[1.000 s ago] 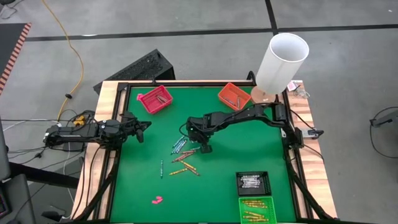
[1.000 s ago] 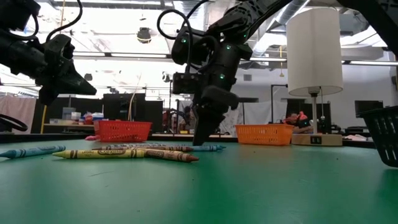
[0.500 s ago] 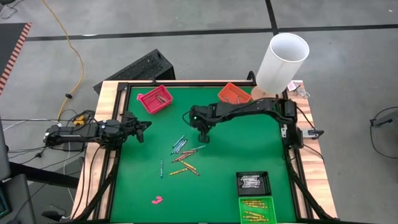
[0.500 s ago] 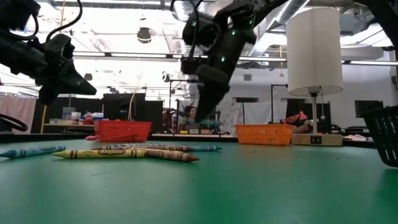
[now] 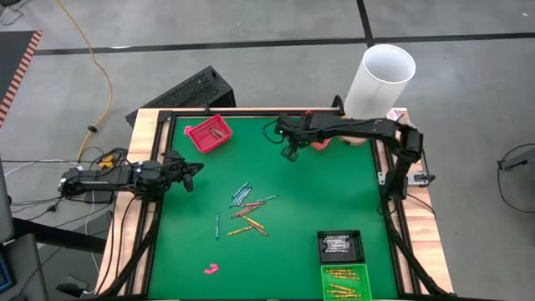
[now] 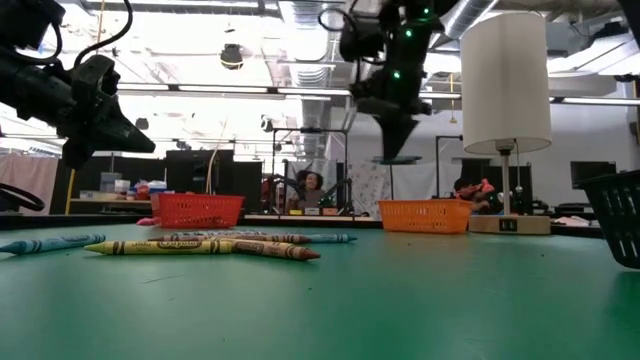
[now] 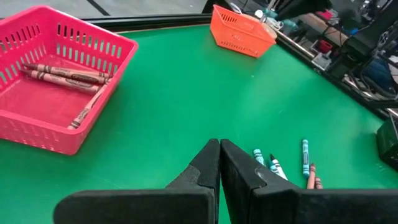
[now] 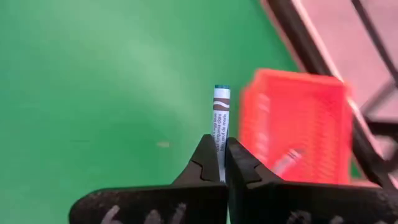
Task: Sort crayons
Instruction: Put the blue crayon into the orange bin
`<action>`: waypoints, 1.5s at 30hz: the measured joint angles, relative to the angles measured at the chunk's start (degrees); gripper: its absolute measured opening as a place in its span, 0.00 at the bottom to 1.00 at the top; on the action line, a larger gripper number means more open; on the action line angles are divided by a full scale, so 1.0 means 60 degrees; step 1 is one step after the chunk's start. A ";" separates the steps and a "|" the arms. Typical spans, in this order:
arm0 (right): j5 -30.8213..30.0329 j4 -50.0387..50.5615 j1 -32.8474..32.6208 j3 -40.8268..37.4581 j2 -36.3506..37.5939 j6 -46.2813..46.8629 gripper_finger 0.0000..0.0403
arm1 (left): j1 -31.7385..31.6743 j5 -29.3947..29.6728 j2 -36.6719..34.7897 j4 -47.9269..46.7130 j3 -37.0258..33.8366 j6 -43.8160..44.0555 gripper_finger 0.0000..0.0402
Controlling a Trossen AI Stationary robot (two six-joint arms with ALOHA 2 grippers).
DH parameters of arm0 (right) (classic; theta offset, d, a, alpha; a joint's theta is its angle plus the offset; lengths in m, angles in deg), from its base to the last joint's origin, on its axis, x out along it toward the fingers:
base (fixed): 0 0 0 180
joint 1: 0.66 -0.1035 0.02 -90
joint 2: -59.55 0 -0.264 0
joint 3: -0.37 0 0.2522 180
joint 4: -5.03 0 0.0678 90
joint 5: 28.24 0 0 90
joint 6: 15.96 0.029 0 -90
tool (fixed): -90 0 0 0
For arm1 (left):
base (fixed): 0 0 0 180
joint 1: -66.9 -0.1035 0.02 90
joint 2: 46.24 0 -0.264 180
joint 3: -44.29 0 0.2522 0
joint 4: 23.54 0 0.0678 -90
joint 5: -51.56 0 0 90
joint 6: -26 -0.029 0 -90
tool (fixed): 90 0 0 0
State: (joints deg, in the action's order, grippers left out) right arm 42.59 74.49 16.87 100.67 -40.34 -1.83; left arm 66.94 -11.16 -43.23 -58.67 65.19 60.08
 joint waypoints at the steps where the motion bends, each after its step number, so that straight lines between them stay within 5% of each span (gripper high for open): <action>1: -0.0130 0.0215 0.0122 0.0000 0.0000 0.0135 0.01 | 0.0000 0.0006 0.0000 0.0000 0.0000 0.0000 0.00; 10: -0.1021 0.1172 0.1036 -0.0004 -0.0296 0.0498 0.00 | 0.0000 0.0038 0.0000 0.0000 0.0000 0.0000 0.00; 29: -0.0973 0.0847 0.1996 0.0011 -0.0832 0.0714 0.02 | 0.0000 0.0066 -0.0004 0.0000 0.0000 0.0000 0.00; 45: -0.0612 0.0915 0.2059 0.0011 -0.0883 0.0818 0.22 | 0.0000 0.0062 -0.0004 0.0004 0.0000 0.0000 0.00</action>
State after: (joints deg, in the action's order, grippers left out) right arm 38.91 79.98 29.22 100.73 -45.64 3.08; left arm 66.94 -10.79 -43.25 -58.65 65.19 60.08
